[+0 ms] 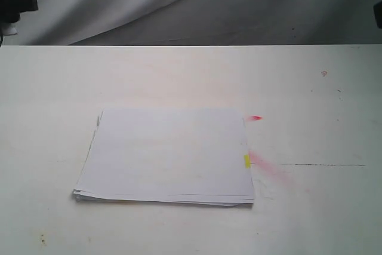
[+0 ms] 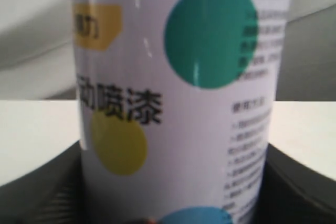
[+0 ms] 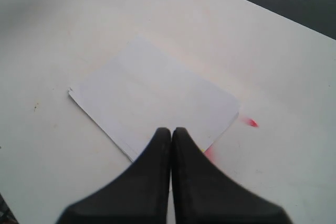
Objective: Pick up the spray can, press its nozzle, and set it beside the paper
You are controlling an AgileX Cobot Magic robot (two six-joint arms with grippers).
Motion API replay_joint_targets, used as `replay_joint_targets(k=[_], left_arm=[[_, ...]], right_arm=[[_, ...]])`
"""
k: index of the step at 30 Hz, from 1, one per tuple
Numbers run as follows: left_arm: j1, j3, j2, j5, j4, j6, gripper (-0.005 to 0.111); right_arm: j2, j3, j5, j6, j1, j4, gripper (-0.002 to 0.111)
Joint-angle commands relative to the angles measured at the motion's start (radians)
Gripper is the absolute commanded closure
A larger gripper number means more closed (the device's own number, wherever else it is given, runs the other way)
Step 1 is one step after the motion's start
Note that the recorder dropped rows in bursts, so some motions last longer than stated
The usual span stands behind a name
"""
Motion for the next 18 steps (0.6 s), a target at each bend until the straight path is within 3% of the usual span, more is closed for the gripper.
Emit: replay_joint_targets(k=[1,6,8,11,13,15,18], left_arm=[[0.000,-0.055,-0.011,-0.183,-0.125,0.209,0.107],[0.009,-0.061,0.017,-0.267,-0.147,0.221,0.107],[0.043,-0.045,0.038,-0.374,-0.346,0.322,0.107],[0.068,0.015,0.060,-0.551,-0.814,0.732,0.107],[0.068,0.072,0.074,-0.674,-1.004,0.991,0.107],[0.068,0.134,0.093,-0.781,-1.057,1.108,0.107],[0.070,0.219,0.136,-0.897,-1.057,1.127,0.107]], right_arm=[[0.002,0.006,0.003,0.001,-0.001,-0.003,0.108],[0.002,0.006,0.003,0.001,-0.001,-0.003,0.108],[0.002,0.006,0.003,0.001,-0.001,-0.003,0.108],[0.002,0.006,0.003,0.001,-0.001,-0.003,0.108],[0.002,0.006,0.003,0.001,-0.001,-0.003,0.108],[0.002,0.006,0.003,0.001,-0.001,-0.003,0.108],[0.002,0.006,0.003,0.001,-0.001,-0.003,0.108]])
